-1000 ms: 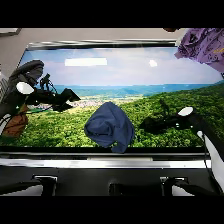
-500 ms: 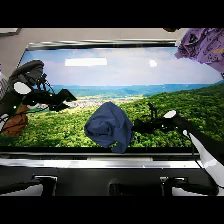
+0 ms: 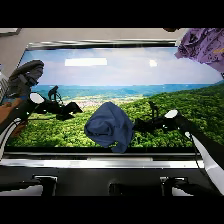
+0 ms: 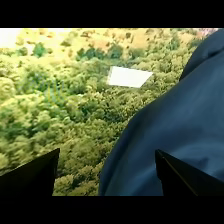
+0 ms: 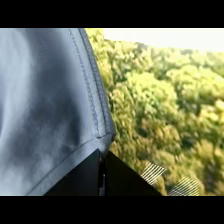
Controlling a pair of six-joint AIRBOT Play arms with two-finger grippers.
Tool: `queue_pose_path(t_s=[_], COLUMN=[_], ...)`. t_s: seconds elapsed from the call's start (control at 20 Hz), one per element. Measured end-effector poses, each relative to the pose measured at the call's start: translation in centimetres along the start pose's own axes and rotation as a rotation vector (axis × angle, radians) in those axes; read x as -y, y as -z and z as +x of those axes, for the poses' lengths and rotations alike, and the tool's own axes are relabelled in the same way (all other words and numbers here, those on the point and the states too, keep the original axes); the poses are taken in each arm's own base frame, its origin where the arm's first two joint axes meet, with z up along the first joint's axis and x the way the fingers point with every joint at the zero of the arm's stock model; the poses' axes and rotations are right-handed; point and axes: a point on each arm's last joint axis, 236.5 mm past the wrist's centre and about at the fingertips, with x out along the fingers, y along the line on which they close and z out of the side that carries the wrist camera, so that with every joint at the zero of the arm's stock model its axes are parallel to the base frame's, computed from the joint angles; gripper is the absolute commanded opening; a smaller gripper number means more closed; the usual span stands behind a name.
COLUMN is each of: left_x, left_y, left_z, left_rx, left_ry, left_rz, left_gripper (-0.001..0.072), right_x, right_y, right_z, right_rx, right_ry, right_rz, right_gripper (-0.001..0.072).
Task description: Fold the clothes and pants, and hang the long-sleeved shirts on hangers.
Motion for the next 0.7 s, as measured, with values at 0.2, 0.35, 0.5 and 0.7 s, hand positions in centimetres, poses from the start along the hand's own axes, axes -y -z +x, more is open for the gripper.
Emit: queue_pose_path(t_s=[0.2, 0.35, 0.5, 0.7], left_x=[2.4, 4.0, 5.2, 5.8], left_y=[0.4, 0.6, 0.8, 1.0], left_z=[3.1, 5.4, 7.3, 9.1], left_rx=[0.013, 0.015, 0.007, -0.008], left_ry=[0.084, 0.132, 0.158, 0.156], left_rz=[0.072, 0.093, 0.098, 0.130], left_gripper=[0.0669, 0.0669, 0.0488, 0.0015], right_x=[-0.3, -0.5, -0.5, -0.6], right_y=[0.9, 1.5, 1.8, 2.0], right_z=[-0.8, -1.1, -1.2, -1.3], right_rx=[-0.024, -0.046, -0.057, -0.067], right_ry=[0.013, 0.013, 0.013, 0.012], right_rz=[-0.004, -0.004, 0.003, 0.004], right_gripper=[0.0024, 0.0024, 0.0024, 0.0024])
